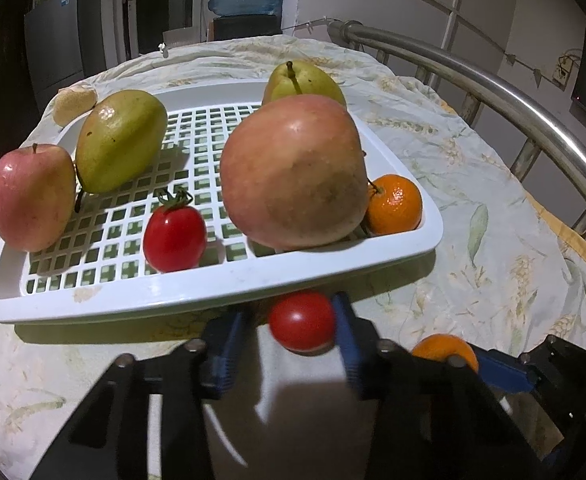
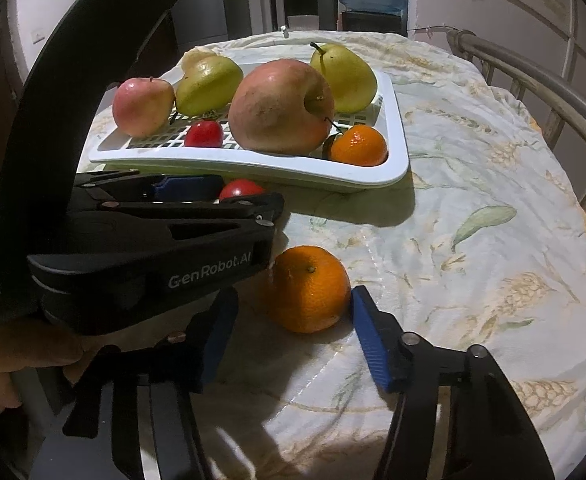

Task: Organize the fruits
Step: 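Grasp the second red tomato with the left gripper while the right gripper grasps the tangerine, then carry the tomato and tangerine into the white tray and open both grippers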

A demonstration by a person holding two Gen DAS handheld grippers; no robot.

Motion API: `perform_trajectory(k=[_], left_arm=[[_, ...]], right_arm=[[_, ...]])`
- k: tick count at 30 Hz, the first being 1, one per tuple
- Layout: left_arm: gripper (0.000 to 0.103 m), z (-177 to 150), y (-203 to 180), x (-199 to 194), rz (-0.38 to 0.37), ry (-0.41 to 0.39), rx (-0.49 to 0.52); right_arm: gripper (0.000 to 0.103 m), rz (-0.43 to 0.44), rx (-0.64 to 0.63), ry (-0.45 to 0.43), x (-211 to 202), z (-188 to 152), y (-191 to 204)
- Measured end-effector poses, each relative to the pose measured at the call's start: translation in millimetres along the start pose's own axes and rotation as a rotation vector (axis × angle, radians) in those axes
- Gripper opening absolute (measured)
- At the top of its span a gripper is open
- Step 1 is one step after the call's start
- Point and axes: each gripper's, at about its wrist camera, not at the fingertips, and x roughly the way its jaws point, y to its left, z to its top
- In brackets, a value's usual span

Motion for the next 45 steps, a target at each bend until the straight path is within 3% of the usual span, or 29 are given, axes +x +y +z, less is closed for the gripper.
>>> perform_trajectory(k=[4,19,33,45], left_arm=[[0.033,-1.1,9.1,-1.5,-0.056,-0.003,-0.033],[0.033,-19.4,25.7,-39.8,-0.117,-0.040,-0.053],[0.033,-29.0,78.3,-118.8,-0.056,-0.206,-0.127],[0.033,-12.0,105.6,-144.3,-0.018,-0.302,-0.185]], right_arm=[[0.041,0.005,0.014,-0.011,-1.3,-0.9,-3.9],[0.040,0.066,0.056,-0.073,-14.7,-3.9,-11.6],[0.040,0.054,0.091,-0.129,-52.0,-14.8,-23.3],[0.040,0.017,0.092,-0.208,-92.8,9.6,-30.0]])
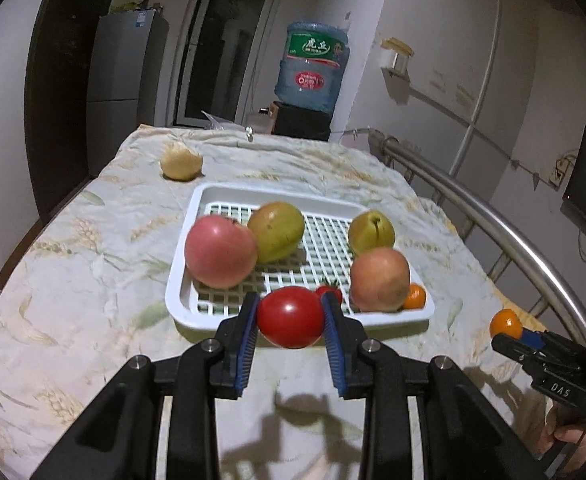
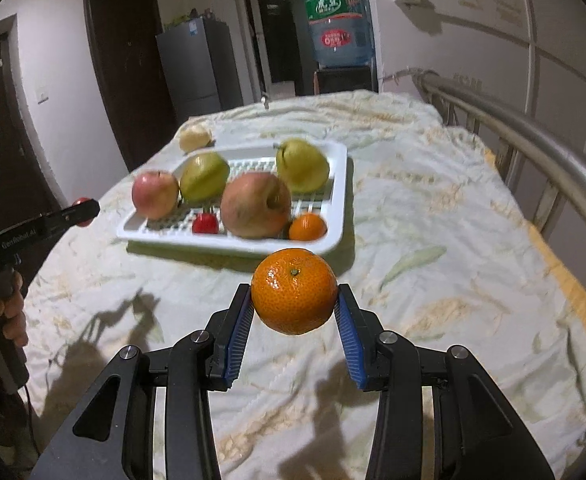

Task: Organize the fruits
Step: 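Carry the tomato and tangerine into the white tray and open both grippers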

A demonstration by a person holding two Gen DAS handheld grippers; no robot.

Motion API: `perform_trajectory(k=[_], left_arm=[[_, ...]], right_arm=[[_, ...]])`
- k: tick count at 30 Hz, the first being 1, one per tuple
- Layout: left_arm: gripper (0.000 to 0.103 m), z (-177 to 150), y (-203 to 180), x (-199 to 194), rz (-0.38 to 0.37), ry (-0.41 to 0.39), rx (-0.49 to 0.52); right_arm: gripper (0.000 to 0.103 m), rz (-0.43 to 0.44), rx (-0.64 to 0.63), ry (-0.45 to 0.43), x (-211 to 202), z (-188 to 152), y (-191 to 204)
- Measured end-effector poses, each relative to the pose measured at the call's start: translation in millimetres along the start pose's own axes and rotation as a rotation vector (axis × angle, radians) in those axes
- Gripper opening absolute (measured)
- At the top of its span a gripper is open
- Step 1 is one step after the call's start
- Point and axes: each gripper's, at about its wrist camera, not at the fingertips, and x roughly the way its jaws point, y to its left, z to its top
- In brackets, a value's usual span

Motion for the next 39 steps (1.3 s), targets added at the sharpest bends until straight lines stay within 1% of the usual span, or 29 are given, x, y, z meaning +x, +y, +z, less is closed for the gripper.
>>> perform_trajectory(k=[7,11,16,20,27,34,39], left_arm=[[0.033,24.1,-1.0,5.4,0.010,-0.042,-0.001],[0.033,32.6,0.3,14.5,0.011,-0.042,-0.004],[0.033,36.9,-0.6,33.6,0.018,-0.020,0.002],[0.033,37.1,3.2,50.9,0.027,0.008,-0.006],[0.033,31.9,10.3,78.2,0.042,0.062,-0.015],[0.033,23.4,7.3,101.6,0.047,0.114,0.010],[0.033,20.9,3.3,114.1,0.045,0.139,0.031]], right_arm=[[0.040,0.007,-0.013,-0.052,-3.0,41.9,4.7],[0.040,0.017,-0.032,-0.065,4.5,66.1,13.7],[0.040,0.038,-0.064,-0.059,26.2,93.2,29.9],[0.040,0.043,-0.091,-0.034,49.1,110.3,44.8],[0.040,0.017,-0.162,0.038,99.4,131.2,71.3],[0.040,-0.033,-0.214,0.130,147.2,134.9,86.0],[0.040,-0.052,-0.226,0.187,175.1,137.0,88.0]])
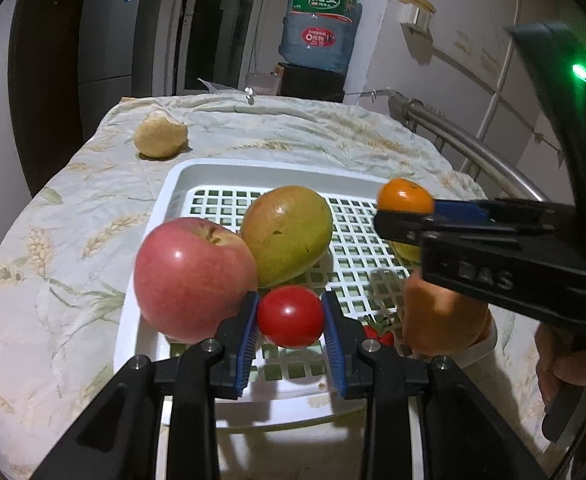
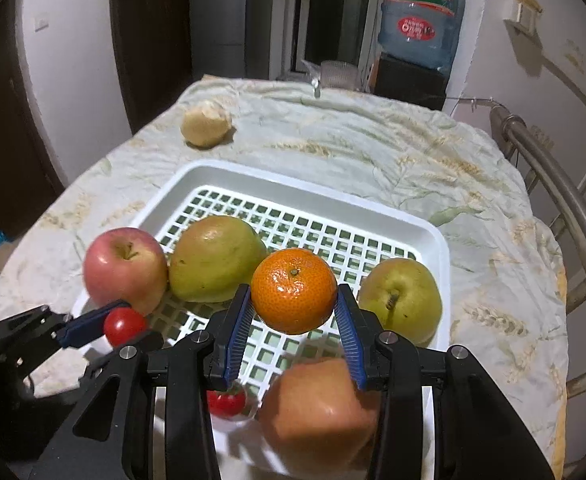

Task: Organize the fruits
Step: 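Carry the tomato and tangerine into the white tray and open both grippers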

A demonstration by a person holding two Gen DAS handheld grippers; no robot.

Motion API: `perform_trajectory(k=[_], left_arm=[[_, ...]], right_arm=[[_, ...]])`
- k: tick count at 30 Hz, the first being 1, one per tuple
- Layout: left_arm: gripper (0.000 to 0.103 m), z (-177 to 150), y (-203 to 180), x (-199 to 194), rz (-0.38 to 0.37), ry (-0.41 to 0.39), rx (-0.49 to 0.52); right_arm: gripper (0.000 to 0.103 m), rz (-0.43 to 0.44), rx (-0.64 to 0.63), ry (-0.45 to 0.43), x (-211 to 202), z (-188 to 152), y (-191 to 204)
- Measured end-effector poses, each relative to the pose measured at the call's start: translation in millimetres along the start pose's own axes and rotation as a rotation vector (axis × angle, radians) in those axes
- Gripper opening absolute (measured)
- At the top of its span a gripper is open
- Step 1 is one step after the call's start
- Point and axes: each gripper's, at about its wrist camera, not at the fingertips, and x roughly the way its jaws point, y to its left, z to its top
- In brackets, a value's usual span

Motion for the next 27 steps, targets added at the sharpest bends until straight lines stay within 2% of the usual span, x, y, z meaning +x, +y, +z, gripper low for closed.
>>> perform_trajectory(k=[5,10,15,20,21,23,24,25,27], left_arm=[[0.033,-5.8,1.6,14.5,-0.026,0.053,-0.010],[0.033,-12.8,7.6,32.3,-0.012,0.098,-0.027],[0.033,-14.0,9.3,36.2,0.006,0.094,-0.023],[0.034,-13.4,8.1,38.9,0.018,0.089,-0.019],[0.035,-13.5,8.1,38.9,0.016,0.088,-0.022],[0.043,-12.3,10.2,39.0,-0.011,0.090,-0.036],[0.051,-11.8,10.9,38.3,-0.037,0.091,-0.049],[0.059,-11.3,11.0,37.5,-0.055,0.092,-0.055],[0.066,-11.3,8.1,36.7,-0.066,0.101,-0.054]], right_arm=[[0.040,-0.045,-0.043,0.077,24.9,3.5,1.3],[0.040,-0.068,-0.077,0.138,44.3,2.7,3.3],[0.040,-0.071,-0.085,0.188,62.4,0.7,4.6],[0.040,-0.083,-0.088,0.203,69.6,0.8,5.7],[0.040,-0.093,-0.096,0.208,70.8,0.5,6.5],[0.040,-0.094,-0.106,0.217,71.5,0.0,8.3],[0.049,-0.090,-0.112,0.218,71.4,0.0,9.9],[0.063,-0.094,-0.118,0.220,71.3,-0.5,11.0],[0.073,-0.078,-0.121,0.206,68.2,-1.9,13.5]])
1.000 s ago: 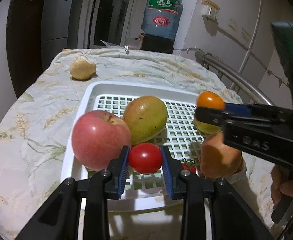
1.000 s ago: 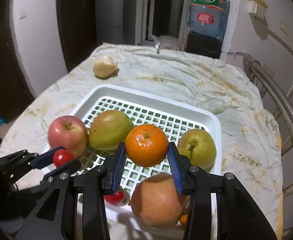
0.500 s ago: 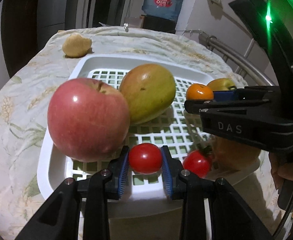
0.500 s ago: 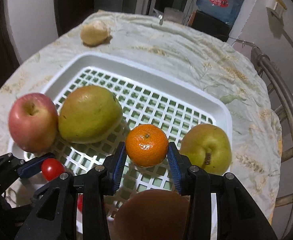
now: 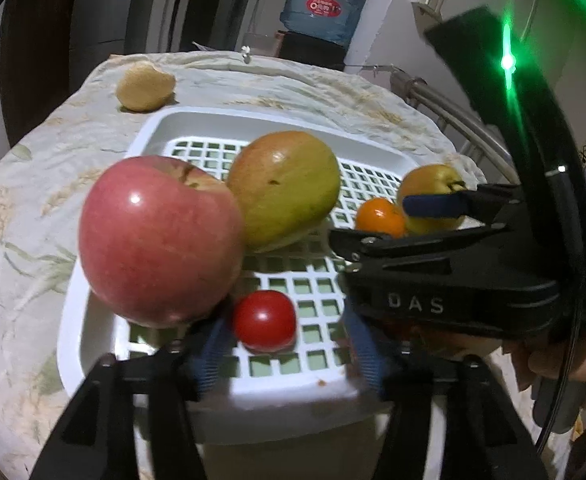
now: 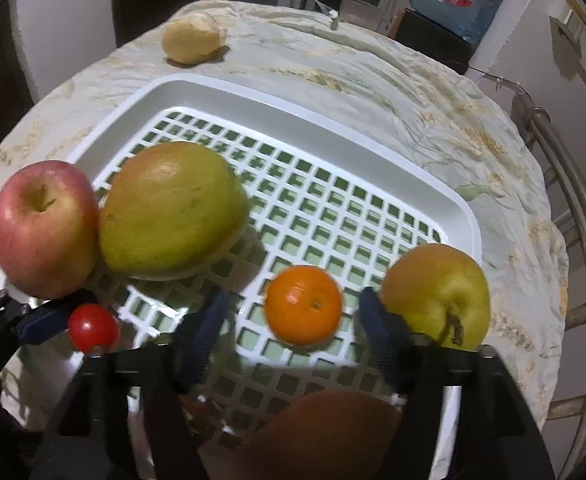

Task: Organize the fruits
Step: 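Carry the tomato and tangerine into the white tray and open both grippers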

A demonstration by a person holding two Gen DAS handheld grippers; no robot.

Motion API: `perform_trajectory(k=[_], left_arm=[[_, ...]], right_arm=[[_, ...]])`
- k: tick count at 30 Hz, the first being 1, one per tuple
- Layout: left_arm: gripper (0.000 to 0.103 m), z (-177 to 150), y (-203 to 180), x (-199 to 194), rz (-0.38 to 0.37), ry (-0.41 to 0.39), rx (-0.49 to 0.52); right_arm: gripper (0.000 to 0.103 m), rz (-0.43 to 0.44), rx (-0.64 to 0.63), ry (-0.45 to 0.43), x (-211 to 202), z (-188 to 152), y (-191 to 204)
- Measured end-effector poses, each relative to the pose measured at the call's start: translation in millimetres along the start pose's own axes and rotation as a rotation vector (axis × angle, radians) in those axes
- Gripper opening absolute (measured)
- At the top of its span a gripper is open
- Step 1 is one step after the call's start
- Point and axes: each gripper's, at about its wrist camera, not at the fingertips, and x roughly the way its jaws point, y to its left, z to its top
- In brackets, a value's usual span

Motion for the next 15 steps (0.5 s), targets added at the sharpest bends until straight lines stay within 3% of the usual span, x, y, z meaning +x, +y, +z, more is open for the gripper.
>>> perform_trajectory(k=[2,9,15], left_arm=[[0.069,-1.0,-0.8,-3.4,-0.006,0.000,-0.005],[0.099,-3.8,-7.8,-33.8,-0.058,-0.058,-0.009],[0.103,-5.1,-14.5,-68.3,-0.063,-0.108,0.008]], right_arm=[[0.076,-0.009,-0.003,-0.026,-6.7,-1.7,1.2],[0.083,0.001,-0.002,-0.108,-41.8,-9.0,-6.8],[0.093,0.004,0.059,-0.209,-84.0,-21.6,-16.9]])
